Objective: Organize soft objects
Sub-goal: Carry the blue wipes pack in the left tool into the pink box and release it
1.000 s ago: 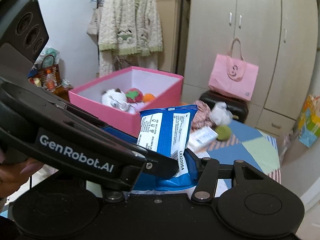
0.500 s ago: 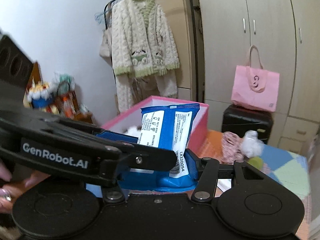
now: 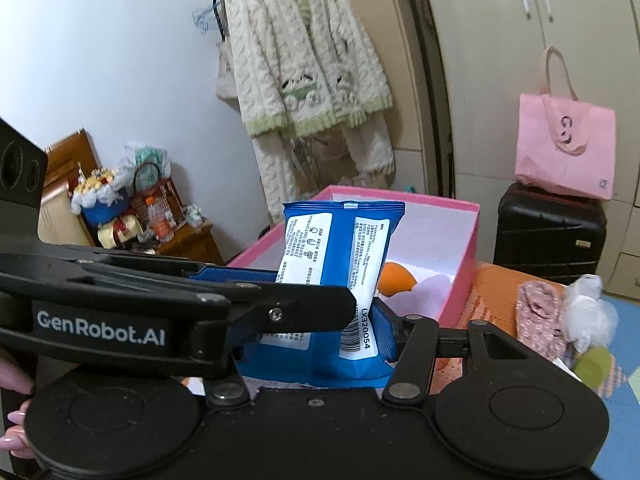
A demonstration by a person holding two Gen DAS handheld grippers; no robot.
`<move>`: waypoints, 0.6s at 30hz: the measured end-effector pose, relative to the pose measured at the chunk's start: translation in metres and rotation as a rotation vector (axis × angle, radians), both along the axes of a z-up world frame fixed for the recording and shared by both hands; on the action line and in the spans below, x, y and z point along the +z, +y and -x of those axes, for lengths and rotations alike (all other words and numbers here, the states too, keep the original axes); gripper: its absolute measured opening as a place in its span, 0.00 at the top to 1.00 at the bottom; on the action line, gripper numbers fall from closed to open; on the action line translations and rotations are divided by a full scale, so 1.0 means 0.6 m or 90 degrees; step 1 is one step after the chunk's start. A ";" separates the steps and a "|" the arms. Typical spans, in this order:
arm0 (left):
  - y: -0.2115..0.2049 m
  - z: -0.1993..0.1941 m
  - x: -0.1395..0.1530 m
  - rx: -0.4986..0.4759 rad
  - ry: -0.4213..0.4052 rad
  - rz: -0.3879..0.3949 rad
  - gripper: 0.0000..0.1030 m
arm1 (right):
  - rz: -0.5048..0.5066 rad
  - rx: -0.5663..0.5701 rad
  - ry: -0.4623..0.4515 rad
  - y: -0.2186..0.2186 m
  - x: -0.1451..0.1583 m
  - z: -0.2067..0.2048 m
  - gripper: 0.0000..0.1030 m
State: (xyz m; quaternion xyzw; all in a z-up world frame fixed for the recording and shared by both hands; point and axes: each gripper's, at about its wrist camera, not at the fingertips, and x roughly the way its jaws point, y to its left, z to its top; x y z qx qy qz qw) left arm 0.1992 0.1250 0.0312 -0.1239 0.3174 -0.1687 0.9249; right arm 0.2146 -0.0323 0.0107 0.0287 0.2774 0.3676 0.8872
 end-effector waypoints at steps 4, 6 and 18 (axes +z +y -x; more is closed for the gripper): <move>0.015 -0.032 -0.026 -0.003 0.034 0.014 0.47 | 0.025 0.005 0.021 0.012 -0.017 -0.025 0.41; 0.020 -0.044 -0.039 -0.005 0.050 0.019 0.47 | 0.039 0.008 0.031 0.019 -0.026 -0.035 0.41; 0.035 -0.079 -0.081 -0.005 0.099 0.032 0.45 | 0.150 0.020 0.007 0.059 -0.043 -0.051 0.41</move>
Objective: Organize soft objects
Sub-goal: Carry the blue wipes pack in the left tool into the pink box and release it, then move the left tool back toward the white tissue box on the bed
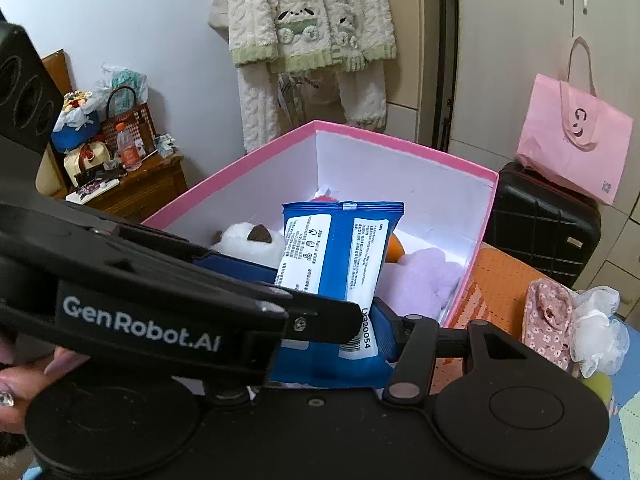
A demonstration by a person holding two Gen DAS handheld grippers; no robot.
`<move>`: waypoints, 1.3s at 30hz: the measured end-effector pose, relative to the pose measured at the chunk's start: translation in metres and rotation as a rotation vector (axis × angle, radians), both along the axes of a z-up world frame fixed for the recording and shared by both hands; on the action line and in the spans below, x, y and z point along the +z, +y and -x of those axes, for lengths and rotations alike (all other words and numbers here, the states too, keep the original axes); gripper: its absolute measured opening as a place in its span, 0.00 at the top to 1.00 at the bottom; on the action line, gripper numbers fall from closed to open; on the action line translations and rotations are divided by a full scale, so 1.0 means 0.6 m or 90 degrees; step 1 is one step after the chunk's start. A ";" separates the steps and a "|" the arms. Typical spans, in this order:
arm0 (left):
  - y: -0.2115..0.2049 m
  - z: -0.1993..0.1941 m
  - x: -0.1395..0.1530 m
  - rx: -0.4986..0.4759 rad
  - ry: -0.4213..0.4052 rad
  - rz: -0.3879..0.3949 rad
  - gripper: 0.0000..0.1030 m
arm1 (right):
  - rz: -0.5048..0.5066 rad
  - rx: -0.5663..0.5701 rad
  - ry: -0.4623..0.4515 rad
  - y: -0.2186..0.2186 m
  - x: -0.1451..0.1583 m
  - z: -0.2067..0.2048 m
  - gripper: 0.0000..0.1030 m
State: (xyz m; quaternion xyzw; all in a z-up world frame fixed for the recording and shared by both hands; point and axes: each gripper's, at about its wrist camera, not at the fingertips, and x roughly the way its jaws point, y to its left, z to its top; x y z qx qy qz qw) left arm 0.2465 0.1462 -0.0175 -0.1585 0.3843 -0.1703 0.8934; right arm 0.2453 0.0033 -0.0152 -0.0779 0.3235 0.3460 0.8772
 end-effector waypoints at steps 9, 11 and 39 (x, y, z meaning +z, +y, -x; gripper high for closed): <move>-0.001 0.057 0.036 0.028 -0.082 -0.076 0.42 | 0.038 -0.003 -0.050 -0.009 0.020 0.042 0.41; 0.001 0.074 0.049 0.024 -0.092 -0.079 0.41 | 0.040 -0.004 -0.056 -0.018 0.026 0.055 0.41; -0.097 0.268 0.125 -0.124 -0.184 -0.124 0.40 | -0.049 -0.075 -0.103 -0.238 0.063 0.218 0.41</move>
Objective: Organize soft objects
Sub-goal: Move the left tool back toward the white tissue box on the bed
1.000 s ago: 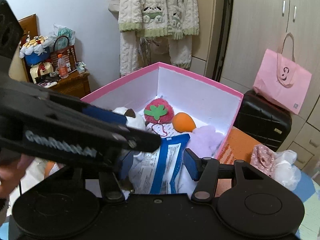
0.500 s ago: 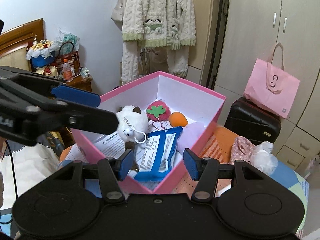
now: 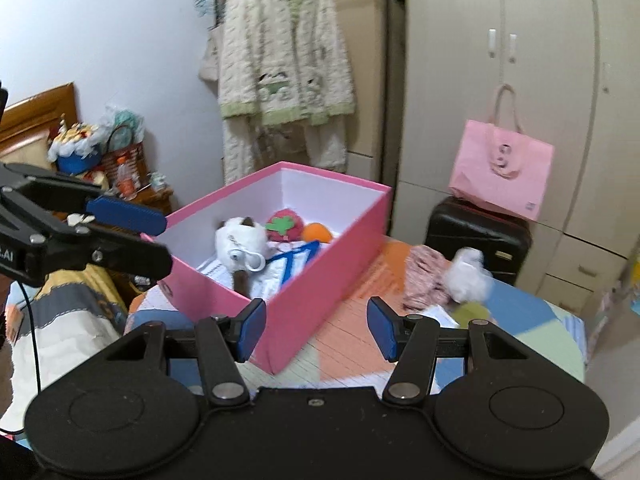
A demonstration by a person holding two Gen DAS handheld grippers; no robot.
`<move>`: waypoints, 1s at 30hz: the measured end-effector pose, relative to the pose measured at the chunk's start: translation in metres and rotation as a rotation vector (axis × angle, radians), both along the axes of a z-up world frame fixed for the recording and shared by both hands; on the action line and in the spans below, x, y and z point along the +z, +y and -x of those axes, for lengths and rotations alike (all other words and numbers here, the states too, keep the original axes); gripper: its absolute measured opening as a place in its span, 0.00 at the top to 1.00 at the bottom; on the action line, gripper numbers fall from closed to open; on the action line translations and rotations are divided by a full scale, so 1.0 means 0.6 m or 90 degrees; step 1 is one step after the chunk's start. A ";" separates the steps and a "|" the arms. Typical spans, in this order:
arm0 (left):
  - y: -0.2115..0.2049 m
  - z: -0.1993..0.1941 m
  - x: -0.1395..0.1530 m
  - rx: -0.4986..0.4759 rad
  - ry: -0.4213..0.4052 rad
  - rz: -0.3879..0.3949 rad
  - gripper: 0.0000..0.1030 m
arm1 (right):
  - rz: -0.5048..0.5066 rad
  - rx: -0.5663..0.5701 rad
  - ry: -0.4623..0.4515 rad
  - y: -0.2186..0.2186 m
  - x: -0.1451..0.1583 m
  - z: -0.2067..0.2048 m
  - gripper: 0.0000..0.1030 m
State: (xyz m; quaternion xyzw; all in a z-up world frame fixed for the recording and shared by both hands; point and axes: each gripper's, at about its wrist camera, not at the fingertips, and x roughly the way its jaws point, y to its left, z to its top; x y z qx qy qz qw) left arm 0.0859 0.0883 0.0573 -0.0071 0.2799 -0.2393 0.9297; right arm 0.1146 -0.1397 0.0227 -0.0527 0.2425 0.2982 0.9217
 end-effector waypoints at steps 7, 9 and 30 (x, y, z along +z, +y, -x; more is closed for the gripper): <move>-0.054 0.011 -0.013 -0.029 -0.001 -0.016 0.40 | -0.013 -0.035 -0.008 -0.064 -0.008 0.012 0.41; -0.073 0.009 -0.020 -0.032 -0.003 -0.026 0.40 | -0.018 -0.044 -0.008 -0.082 -0.014 0.009 0.41; -0.243 -0.128 -0.128 -0.021 0.000 -0.082 0.40 | -0.080 -0.057 -0.020 -0.186 -0.090 -0.136 0.40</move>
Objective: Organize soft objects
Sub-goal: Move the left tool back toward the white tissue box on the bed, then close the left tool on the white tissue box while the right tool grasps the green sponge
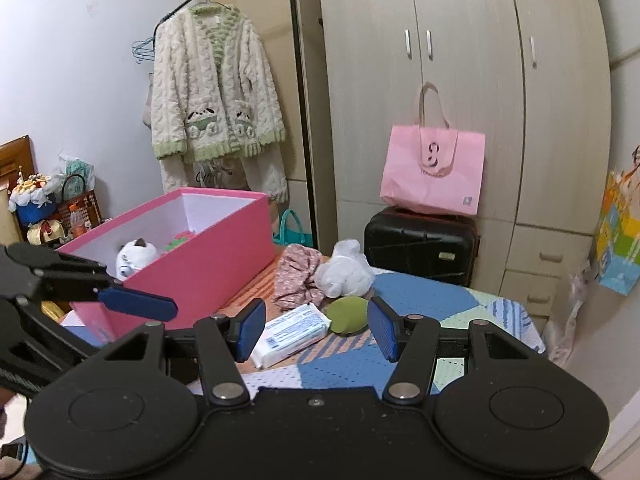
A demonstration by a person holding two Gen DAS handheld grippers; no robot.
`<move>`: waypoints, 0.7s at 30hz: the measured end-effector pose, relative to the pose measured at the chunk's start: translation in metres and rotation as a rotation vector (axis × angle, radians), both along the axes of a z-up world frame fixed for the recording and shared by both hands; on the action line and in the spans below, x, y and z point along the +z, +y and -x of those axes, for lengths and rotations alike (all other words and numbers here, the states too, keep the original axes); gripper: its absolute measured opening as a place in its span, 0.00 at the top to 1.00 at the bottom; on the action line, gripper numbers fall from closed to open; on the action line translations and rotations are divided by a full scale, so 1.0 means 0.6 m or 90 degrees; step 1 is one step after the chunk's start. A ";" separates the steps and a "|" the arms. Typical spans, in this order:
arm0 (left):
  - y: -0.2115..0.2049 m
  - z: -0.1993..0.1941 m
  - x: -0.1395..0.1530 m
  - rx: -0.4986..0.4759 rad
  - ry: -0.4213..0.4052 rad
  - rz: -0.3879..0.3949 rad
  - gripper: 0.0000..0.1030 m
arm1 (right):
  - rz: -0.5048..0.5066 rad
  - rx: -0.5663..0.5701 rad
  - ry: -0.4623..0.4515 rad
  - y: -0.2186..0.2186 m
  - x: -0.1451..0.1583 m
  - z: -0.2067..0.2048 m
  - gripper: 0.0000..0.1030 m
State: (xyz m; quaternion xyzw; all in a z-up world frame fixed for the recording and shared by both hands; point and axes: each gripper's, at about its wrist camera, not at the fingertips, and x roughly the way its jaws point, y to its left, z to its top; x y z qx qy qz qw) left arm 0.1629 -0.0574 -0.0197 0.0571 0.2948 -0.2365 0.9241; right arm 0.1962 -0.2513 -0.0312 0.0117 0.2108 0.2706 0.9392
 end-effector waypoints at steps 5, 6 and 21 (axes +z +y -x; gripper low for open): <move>-0.021 -0.039 -0.038 0.028 -0.034 -0.030 0.40 | 0.001 0.040 0.057 0.000 -0.023 -0.064 0.40; -0.025 -0.049 -0.045 0.038 -0.029 -0.032 0.40 | 0.007 0.043 0.062 0.002 -0.027 -0.075 0.40; -0.036 -0.149 -0.111 0.126 0.018 -0.052 0.40 | 0.029 0.107 0.109 0.034 -0.074 -0.203 0.40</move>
